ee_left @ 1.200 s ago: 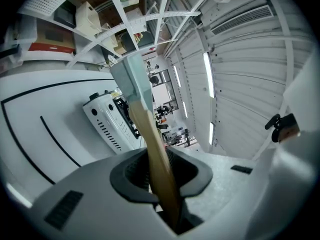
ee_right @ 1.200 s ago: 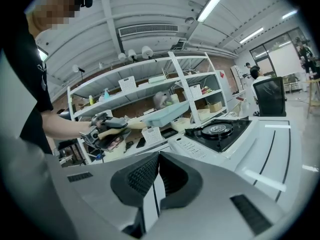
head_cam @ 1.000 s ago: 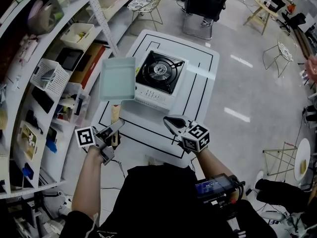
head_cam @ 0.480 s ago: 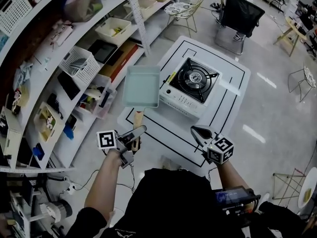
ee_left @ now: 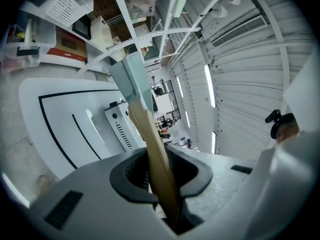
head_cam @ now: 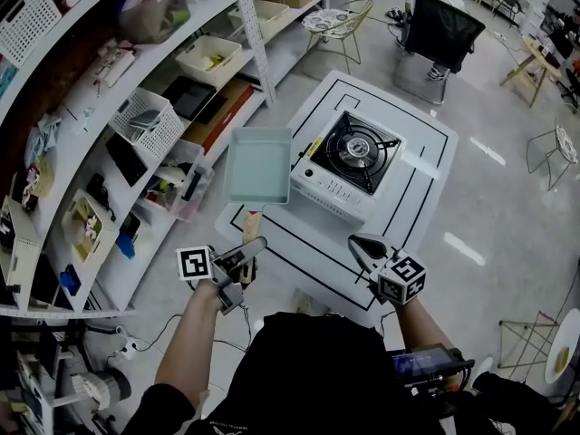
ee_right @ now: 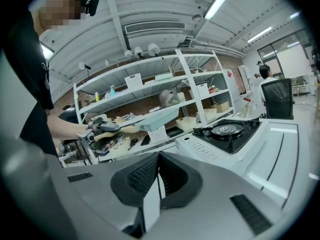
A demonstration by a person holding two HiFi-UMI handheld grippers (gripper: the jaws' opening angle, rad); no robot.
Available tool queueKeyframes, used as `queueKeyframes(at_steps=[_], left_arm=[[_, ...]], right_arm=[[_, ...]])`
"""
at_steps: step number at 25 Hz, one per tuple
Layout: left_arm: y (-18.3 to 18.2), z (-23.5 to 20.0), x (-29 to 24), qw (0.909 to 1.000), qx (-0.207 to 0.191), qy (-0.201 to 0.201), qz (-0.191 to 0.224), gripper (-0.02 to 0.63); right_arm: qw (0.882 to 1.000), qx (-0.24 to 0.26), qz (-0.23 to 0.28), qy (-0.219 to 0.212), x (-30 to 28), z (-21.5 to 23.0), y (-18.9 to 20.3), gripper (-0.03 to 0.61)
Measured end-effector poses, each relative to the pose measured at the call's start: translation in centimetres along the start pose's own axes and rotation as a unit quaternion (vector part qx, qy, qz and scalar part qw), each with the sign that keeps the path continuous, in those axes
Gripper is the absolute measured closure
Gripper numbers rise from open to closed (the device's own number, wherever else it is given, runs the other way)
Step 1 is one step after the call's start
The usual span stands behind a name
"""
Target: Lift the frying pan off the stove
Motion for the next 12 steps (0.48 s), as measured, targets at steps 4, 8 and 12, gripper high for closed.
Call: queueKeyframes(at_steps=[4,8,12], left_arm=[[0.14,-0.15,-0.14,1.0000,0.000,0.003,-0.003,0.534],[0.42,-0.39,-0.50,1.0000,0.001,0.005,-0.008,0.534],[0.58,-0.52,-0.56,0.9999,0.004,0.005,-0.010,0.532]], right_arm=[[1.000,-0.001,0.001,0.006,0.06,0.17,-0.08,0.554],[1.000,-0.002,0.002,0.008,0.14,0.35,-0.04,0.554],[1.000,-0.001,0.006,0.010,0.16,0.38,-0.07,0.554]])
Point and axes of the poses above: the fingertips, and each gripper's own axes: x backward along the fingers, z to its right, y out of its underside, the point moved 9 cm from there along x, backward along the fingers, and after that the axes turned 4 degrees about -y, right-handed, at the moved point
